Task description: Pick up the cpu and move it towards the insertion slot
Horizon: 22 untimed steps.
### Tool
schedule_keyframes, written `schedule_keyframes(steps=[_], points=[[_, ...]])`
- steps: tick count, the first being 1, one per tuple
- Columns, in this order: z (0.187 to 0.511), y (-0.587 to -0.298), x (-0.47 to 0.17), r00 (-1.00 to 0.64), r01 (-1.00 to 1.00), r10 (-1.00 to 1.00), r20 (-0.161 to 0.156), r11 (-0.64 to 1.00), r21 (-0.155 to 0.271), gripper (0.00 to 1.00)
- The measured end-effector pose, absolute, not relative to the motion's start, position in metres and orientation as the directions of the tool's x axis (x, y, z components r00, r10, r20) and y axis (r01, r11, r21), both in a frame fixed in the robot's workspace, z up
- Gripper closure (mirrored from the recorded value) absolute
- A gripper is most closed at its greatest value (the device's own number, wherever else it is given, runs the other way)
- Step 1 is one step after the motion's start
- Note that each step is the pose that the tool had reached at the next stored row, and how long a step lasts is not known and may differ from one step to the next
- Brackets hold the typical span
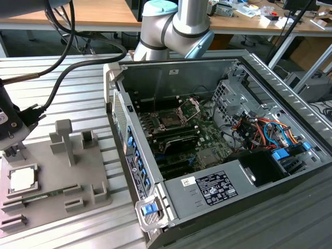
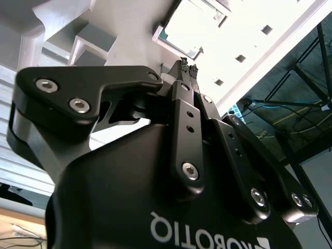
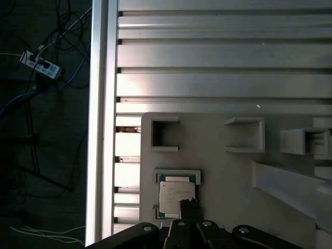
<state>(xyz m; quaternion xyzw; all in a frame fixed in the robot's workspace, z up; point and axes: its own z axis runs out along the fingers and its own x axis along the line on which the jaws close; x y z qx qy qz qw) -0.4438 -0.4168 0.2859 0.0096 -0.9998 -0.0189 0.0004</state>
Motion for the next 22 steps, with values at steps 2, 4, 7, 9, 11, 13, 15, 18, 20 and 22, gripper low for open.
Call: schedule_keyframes(steps=[2,4,7,9,11,13,15,18,20,22], points=[[0.2855,-0.4168,-0.4438,-1.000,-0.019,-0.019,0.000,0.999,0.038,0.89],[0.2849,-0.4168,-0.4438,-1.000,-0.019,-0.019,0.001,0.999,0.038,0.89],[0.2843,-0.4169,-0.4438,-1.000,-0.019,-0.019,0.001,0.999,0.038,0.89],[0.2839,-0.4170,-0.4438,-1.000,-0.019,-0.019,0.000,0.999,0.038,0.89],[0.2836,-0.4170,-0.4438,-1.000,-0.019,-0.019,0.001,0.999,0.038,0.89],[0.2831,-0.4170,-0.4438,-1.000,-0.019,-0.019,0.001,0.999,0.038,0.89],[0.2827,-0.4172,-0.4438,-1.000,-0.019,-0.019,0.000,0.999,0.038,0.89],[0.2818,-0.4175,-0.4438,-1.000,-0.019,-0.019,0.000,0.999,0.038,0.89],[0.2812,-0.4177,-0.4438,-1.000,-0.019,-0.019,0.000,0.999,0.038,0.89],[0.2809,-0.4177,-0.4438,-1.000,-0.019,-0.019,0.001,0.999,0.038,0.89]])
